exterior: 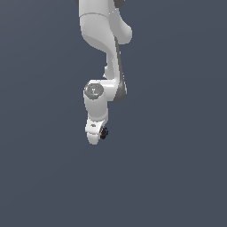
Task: Pick up the object and move it to a goal position.
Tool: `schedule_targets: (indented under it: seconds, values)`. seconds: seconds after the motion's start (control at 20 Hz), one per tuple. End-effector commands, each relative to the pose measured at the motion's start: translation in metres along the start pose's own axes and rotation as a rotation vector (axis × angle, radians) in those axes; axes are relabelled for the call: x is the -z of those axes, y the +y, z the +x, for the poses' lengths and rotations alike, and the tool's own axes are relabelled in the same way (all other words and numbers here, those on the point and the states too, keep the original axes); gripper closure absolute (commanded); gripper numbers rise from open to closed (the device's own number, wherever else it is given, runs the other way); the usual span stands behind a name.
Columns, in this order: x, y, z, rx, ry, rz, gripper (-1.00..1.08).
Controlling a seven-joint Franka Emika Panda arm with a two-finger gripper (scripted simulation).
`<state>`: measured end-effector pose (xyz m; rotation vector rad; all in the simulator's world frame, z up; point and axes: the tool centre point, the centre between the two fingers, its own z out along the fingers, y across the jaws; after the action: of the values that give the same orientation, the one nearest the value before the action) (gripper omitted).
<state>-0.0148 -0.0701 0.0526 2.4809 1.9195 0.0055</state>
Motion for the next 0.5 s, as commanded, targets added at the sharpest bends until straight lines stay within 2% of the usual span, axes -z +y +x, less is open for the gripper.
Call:
schedule_targets:
  seconds: [0.0,0.45]
  values:
    - [0.014,-0.003,0.012,0.001,0.000,-0.002,1.08]
    - [0.088,-0.023,0.080,0.002,-0.002,0.000,1.08]
